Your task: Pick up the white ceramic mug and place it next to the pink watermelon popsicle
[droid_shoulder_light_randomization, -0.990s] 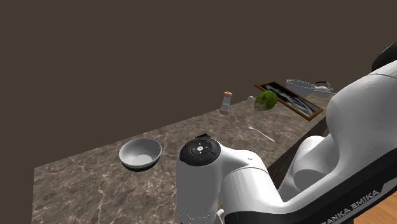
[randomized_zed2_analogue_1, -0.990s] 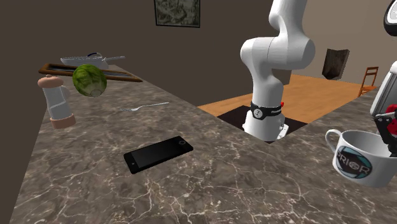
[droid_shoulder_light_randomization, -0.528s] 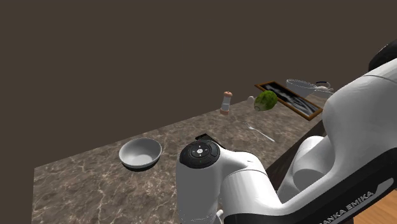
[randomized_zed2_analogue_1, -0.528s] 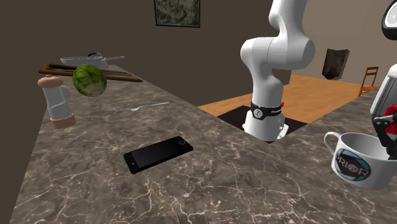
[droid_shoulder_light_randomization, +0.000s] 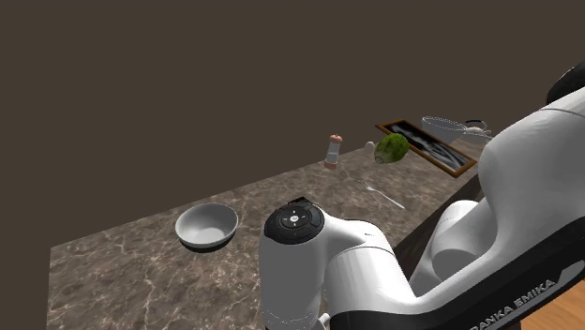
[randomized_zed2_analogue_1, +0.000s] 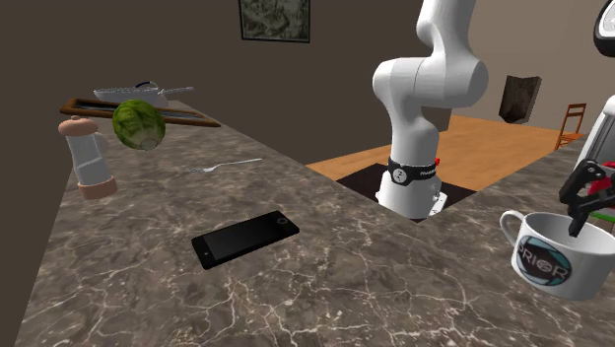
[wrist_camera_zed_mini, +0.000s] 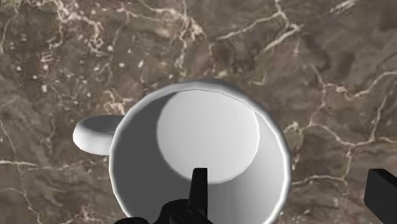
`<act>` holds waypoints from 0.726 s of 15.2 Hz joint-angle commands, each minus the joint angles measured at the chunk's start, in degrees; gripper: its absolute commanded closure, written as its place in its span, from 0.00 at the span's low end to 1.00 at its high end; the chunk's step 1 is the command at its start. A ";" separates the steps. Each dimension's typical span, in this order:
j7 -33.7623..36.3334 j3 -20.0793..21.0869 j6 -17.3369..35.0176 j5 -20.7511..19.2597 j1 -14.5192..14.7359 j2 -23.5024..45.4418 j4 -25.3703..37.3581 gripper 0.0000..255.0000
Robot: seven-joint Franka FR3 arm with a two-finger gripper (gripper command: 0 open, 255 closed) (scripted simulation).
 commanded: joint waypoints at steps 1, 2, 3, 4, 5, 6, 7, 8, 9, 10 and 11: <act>-0.75 -2.80 -4.15 0.57 1.75 -2.81 1.37 0.00; -1.05 -4.37 -6.64 0.62 2.52 -4.30 2.37 0.00; -1.21 -5.54 -8.52 0.54 3.05 -5.33 3.21 0.00; -1.20 -5.55 -8.51 0.53 3.06 -5.32 3.21 0.00; -1.21 -5.56 -8.52 0.54 3.08 -5.34 3.20 0.00; -1.20 -5.56 -8.52 0.53 3.07 -5.33 3.21 0.00; -1.20 -5.55 -8.52 0.53 3.07 -5.32 3.21 0.00; -1.20 -5.55 -8.52 0.53 3.06 -5.32 3.21 0.00; -1.20 -5.55 -8.52 0.53 3.06 -5.32 3.21 0.00; -1.20 -5.55 -8.52 0.53 3.06 -5.32 3.21 0.00; -1.20 -5.55 -8.52 0.53 3.06 -5.32 3.21 0.00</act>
